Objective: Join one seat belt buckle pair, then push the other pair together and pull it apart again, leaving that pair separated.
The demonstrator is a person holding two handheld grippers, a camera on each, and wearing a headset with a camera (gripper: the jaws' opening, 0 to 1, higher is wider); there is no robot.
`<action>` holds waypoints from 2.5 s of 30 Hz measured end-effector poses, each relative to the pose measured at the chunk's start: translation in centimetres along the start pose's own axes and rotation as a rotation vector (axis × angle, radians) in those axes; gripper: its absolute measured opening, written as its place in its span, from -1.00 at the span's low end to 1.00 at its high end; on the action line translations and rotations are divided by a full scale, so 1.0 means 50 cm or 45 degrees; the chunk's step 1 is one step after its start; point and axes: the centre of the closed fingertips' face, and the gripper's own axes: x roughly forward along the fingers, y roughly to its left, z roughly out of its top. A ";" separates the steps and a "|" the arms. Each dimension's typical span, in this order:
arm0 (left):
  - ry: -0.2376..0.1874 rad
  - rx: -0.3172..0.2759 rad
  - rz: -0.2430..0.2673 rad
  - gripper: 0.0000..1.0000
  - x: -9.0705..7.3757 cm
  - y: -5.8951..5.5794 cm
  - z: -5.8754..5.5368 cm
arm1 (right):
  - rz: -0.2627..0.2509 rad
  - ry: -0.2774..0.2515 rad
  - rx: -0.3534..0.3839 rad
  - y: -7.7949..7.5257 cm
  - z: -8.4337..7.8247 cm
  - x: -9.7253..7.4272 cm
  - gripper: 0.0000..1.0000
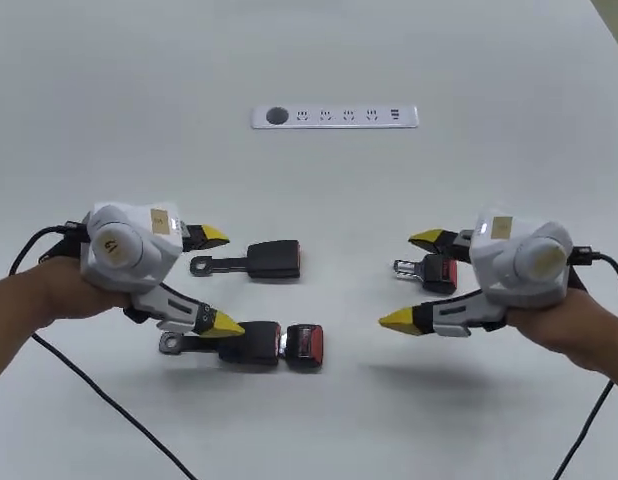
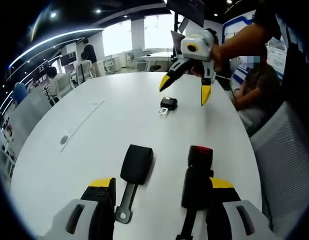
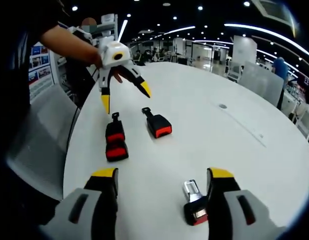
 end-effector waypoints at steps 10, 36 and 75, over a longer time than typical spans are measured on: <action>-0.016 -0.006 0.024 0.56 0.038 0.060 0.015 | -0.040 0.066 0.032 -0.066 -0.041 -0.025 0.49; 0.012 -0.069 -0.090 0.33 0.146 0.089 -0.032 | 0.091 0.251 0.070 -0.097 -0.159 0.020 0.30; 0.092 0.166 -0.180 -0.33 0.144 0.083 -0.038 | 0.188 0.321 -0.162 -0.099 -0.159 0.018 -0.28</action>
